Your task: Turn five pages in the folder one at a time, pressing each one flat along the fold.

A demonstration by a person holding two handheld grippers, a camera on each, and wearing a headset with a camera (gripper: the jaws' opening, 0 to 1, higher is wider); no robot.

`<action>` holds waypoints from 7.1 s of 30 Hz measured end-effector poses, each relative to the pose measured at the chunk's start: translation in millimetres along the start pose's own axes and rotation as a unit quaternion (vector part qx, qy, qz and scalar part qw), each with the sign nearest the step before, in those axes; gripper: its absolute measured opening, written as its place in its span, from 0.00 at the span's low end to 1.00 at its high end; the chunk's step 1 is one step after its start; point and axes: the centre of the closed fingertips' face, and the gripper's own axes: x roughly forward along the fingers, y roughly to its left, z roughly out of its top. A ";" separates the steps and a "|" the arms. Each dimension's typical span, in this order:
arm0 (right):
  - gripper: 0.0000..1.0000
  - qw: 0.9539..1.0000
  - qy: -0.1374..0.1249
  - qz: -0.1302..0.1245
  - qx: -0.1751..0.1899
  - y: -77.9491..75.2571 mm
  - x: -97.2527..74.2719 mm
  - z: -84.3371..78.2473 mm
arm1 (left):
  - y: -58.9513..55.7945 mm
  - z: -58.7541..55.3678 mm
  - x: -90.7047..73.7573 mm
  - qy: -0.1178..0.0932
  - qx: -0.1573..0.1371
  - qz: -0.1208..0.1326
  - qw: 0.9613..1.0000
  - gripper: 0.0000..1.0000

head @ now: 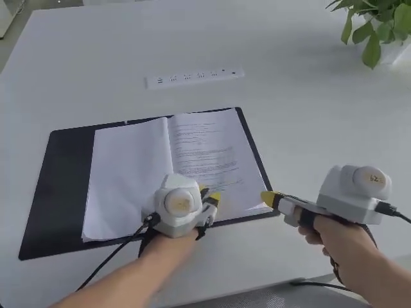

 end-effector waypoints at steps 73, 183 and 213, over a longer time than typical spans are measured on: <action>0.00 0.967 0.135 0.162 -0.140 242.3 132.9 -95.7 | 165.3 13.9 -249.2 -0.108 -0.039 0.102 0.988 0.17; 0.00 0.944 0.038 0.119 0.306 79.0 266.7 63.2 | 160.3 -71.6 -141.2 0.030 0.051 0.099 0.993 0.00; 0.00 0.931 0.092 0.126 0.331 83.6 265.0 52.1 | 160.8 -71.9 -140.8 0.031 0.055 0.100 0.993 0.00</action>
